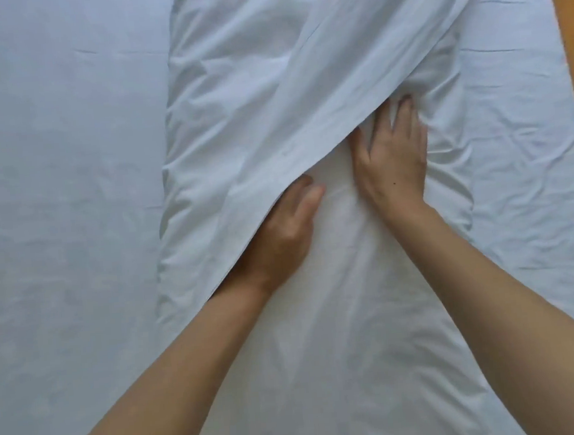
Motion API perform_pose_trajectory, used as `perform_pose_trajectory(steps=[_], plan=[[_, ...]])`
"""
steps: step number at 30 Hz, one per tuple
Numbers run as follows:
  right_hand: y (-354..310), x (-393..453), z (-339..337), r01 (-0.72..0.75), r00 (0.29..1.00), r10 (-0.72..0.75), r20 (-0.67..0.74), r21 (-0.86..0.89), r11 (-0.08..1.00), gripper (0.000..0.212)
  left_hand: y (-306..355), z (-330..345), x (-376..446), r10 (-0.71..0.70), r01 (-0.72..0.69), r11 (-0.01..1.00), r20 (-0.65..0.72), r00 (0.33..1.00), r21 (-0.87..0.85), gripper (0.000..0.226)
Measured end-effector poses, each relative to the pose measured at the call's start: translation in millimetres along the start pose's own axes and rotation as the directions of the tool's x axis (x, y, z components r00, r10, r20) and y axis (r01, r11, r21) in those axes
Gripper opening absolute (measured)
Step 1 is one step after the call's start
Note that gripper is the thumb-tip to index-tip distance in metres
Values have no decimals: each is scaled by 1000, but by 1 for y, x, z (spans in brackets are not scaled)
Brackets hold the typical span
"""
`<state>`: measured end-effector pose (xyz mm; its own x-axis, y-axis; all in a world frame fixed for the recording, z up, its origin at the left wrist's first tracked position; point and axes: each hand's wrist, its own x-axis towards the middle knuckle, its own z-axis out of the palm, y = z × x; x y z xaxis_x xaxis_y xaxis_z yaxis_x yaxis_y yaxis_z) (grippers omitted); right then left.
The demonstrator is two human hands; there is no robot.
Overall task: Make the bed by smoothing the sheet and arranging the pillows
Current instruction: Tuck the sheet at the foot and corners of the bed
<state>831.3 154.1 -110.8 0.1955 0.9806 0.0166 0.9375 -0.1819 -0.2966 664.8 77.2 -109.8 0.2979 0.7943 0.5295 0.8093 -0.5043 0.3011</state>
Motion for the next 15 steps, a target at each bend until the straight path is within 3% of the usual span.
perform_pose_trajectory(steps=[2,5,7,8,9,11,12,15], plan=[[-8,26,3,-39,999,39,2,33,999,74,-4,10,15,201,-200,980,-49,978,15,26],[-20,48,8,-89,992,100,-72,144,986,76,-25,20,31,205,-201,976,-49,977,84,40],[-27,58,4,-153,966,226,-126,427,891,68,-50,29,38,-18,0,983,96,995,183,59],[-29,64,0,-195,945,308,-110,565,802,61,-61,32,42,-200,162,963,169,965,216,71],[-31,71,-2,-238,924,374,-76,650,722,54,-69,34,48,-385,338,916,238,892,214,85],[-37,85,-4,-295,897,438,-54,664,687,56,-77,39,59,-605,605,785,366,707,130,95],[-41,93,-3,-323,887,458,-60,628,708,64,-77,42,63,-630,654,751,397,668,92,91],[-54,116,3,-414,884,465,-45,386,824,107,-76,49,72,-600,624,780,336,726,43,65]])
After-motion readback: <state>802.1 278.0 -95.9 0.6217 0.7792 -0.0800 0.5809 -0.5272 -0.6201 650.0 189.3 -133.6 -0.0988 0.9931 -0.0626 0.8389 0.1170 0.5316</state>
